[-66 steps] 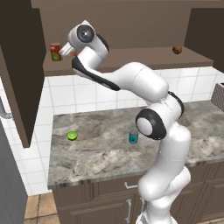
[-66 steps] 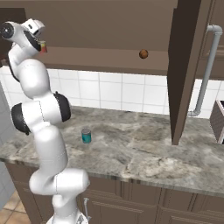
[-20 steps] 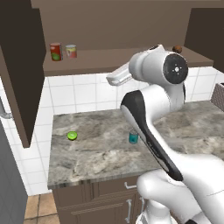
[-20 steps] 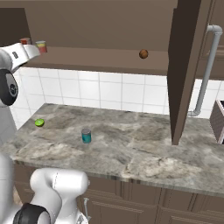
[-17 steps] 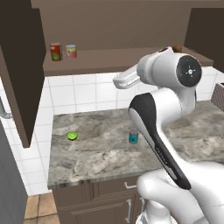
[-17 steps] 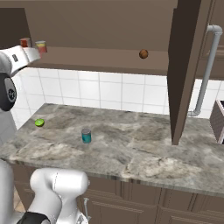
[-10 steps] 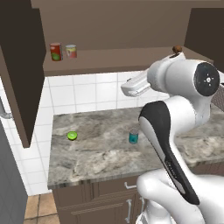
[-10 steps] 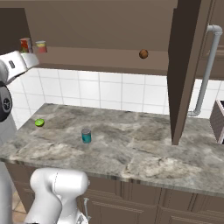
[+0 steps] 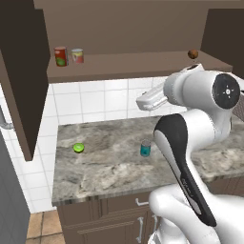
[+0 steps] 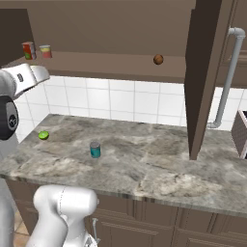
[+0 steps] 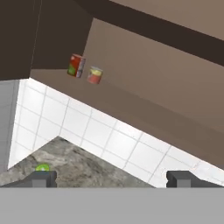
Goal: Pick the cans from the counter and place them in their designated side in the cabinet.
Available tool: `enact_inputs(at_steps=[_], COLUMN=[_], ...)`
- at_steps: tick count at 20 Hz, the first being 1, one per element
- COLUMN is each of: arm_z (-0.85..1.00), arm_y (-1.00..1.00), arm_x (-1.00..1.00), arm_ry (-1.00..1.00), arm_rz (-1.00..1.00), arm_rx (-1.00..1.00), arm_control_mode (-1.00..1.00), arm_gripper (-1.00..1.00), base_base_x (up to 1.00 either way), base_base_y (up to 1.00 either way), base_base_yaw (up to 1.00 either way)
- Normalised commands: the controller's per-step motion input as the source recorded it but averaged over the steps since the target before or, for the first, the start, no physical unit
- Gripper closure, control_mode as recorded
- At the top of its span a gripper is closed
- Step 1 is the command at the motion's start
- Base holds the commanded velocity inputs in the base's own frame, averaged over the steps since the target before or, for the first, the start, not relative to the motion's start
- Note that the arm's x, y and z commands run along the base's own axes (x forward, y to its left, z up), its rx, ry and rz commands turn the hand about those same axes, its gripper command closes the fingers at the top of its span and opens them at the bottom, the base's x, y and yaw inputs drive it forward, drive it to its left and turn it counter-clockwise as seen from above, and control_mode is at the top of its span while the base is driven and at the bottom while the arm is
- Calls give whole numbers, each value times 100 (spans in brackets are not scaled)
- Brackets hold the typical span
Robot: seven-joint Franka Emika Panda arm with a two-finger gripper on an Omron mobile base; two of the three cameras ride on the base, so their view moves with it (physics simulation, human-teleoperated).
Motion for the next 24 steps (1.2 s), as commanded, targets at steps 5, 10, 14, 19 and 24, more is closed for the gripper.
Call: enact_inputs(at_steps=[5, 10, 14, 19, 24], arm_z=[-19, -23, -24, -30, -33], arm_y=[-37, -20, -3, -1, -10], arm_x=[0, 0, 3, 9, 11], arm_ry=[25, 19, 8, 4, 4], arm_rz=[-5, -5, -6, -5, -3], arm_rx=[3, 1, 0, 0, 0], arm_control_mode=[-100, -100, -100, -100, -100], arm_gripper=[-100, -100, -100, -100, -100], base_base_x=[0, 0, 0, 0, 0], base_base_y=[0, 0, 0, 0, 0], base_base_yaw=[0, 0, 0, 0, 0])
